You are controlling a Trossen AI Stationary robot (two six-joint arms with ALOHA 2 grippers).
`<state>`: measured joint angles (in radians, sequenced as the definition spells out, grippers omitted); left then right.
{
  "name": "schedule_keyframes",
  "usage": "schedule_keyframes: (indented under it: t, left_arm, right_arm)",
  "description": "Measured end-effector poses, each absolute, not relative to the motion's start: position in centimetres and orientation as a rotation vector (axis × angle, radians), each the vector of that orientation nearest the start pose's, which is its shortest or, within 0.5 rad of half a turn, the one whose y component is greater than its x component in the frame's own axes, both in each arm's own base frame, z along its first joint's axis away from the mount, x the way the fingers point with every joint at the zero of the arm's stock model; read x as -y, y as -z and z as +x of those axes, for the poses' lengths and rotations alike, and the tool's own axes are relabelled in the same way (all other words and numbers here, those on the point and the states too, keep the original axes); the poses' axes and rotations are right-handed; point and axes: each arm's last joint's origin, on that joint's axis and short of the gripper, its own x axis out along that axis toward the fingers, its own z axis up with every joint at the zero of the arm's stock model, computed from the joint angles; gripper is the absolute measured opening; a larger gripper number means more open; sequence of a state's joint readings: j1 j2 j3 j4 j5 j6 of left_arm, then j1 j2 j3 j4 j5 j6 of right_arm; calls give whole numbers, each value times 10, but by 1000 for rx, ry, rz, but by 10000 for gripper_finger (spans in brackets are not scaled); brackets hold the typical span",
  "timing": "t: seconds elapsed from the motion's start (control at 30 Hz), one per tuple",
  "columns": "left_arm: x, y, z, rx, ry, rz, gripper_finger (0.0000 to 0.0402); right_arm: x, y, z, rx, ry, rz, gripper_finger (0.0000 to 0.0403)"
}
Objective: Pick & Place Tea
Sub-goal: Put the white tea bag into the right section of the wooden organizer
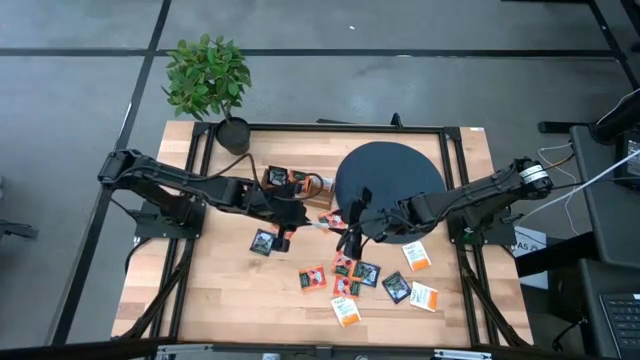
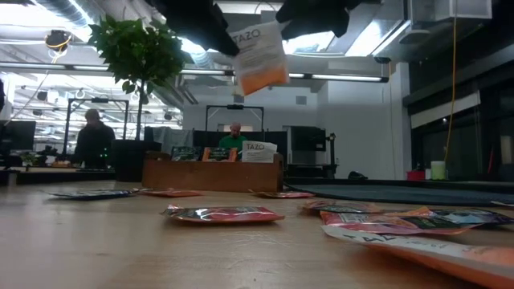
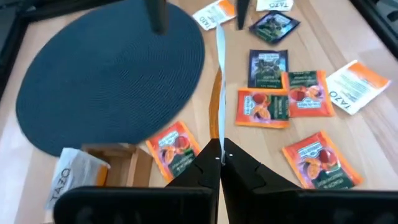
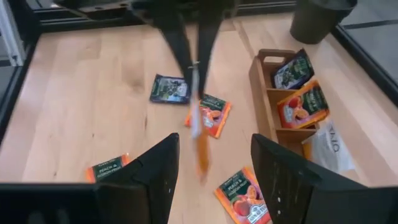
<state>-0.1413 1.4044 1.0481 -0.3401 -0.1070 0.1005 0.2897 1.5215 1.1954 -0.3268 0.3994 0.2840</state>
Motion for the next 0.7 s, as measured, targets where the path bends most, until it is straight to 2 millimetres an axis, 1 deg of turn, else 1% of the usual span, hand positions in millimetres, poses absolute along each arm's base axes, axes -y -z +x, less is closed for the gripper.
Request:
schedule_keyframes:
  t: [0.13,0.27,0.37,0.57,0.7]
  left_arm:
    - [39,-270,300,-697,65,185,2]
    - [40,-271,301,-677,61,184,2]
    - [40,-272,302,-667,63,190,2]
    - [40,-273,302,-662,66,199,2]
    - [40,-272,302,-665,66,200,2]
  right_arm:
    - [-85,-288,323,-596,180,57,200]
    - [-85,-288,323,-597,176,59,200]
    - [-86,-286,324,-608,142,75,197]
    - [-89,-279,330,-610,130,45,168]
    - [-89,-280,333,-583,120,28,143]
